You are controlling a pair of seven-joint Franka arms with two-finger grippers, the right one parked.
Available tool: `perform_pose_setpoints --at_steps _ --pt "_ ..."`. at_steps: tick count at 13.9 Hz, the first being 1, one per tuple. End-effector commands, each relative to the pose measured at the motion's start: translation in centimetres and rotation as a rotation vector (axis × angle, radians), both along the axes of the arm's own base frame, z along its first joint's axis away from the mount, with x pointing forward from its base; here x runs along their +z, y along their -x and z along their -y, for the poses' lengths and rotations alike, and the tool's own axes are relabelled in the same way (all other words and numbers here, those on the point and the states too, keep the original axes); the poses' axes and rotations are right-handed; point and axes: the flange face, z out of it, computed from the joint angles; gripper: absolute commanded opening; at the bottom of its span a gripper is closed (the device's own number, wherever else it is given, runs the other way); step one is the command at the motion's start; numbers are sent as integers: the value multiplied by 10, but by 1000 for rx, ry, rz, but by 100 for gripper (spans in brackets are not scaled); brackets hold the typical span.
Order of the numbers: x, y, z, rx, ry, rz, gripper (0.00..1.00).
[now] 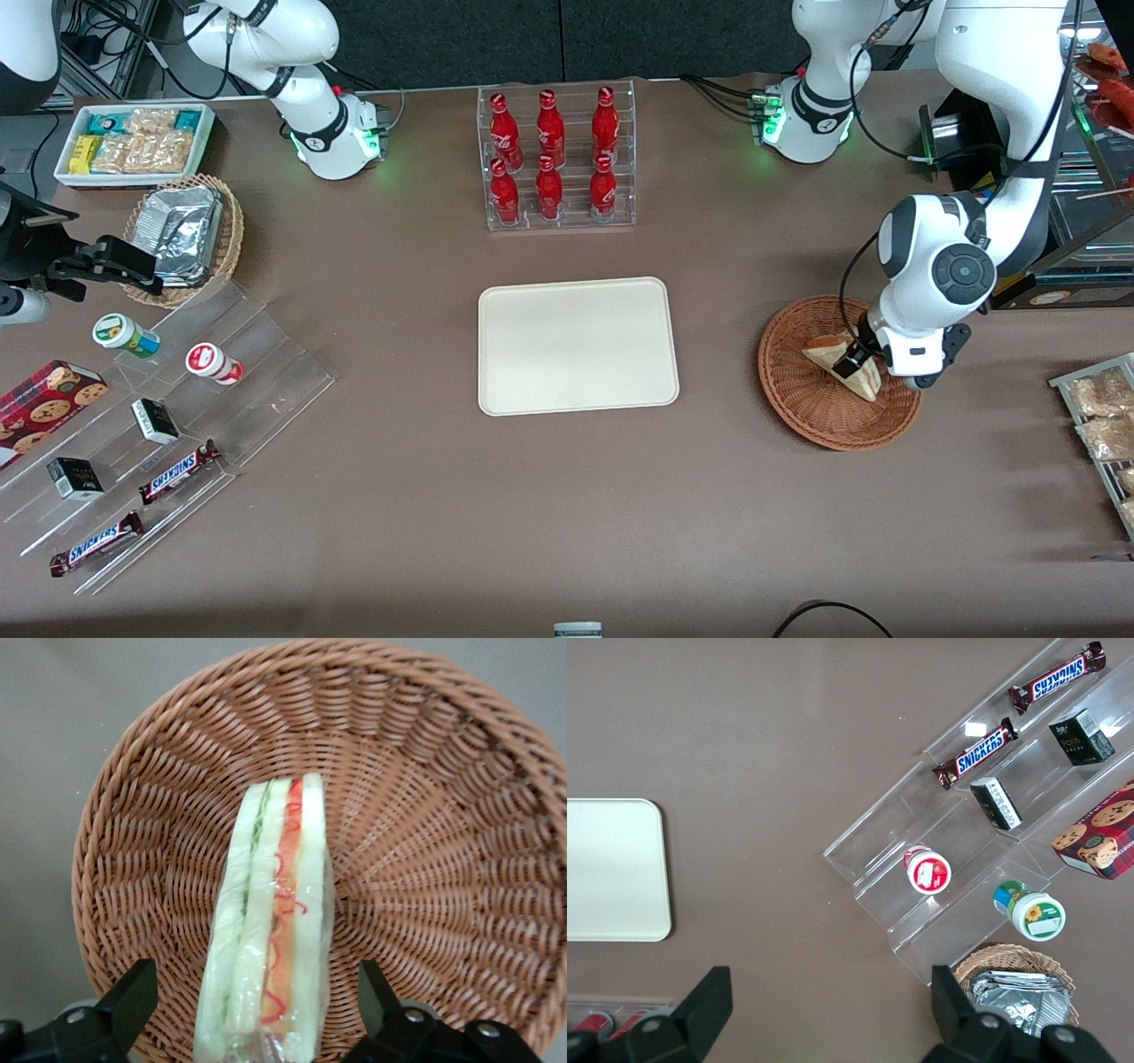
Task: Place sandwich from basket to tray
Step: 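Close the left gripper on the sandwich and lift it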
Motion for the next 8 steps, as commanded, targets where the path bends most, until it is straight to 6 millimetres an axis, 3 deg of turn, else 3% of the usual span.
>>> perform_pose_setpoints --at_steps 1,3,4,5,6,7,8 --pt "6 11 1 15 -2 20 100" --pt "2 9 2 34 0 36 99" --pt "-2 9 3 52 -1 38 77" --pt "-3 9 4 64 -1 37 41" --pt "-3 9 3 66 -1 37 15" --pt "-2 9 4 65 -2 37 0" --pt "-2 9 5 63 -2 36 0"
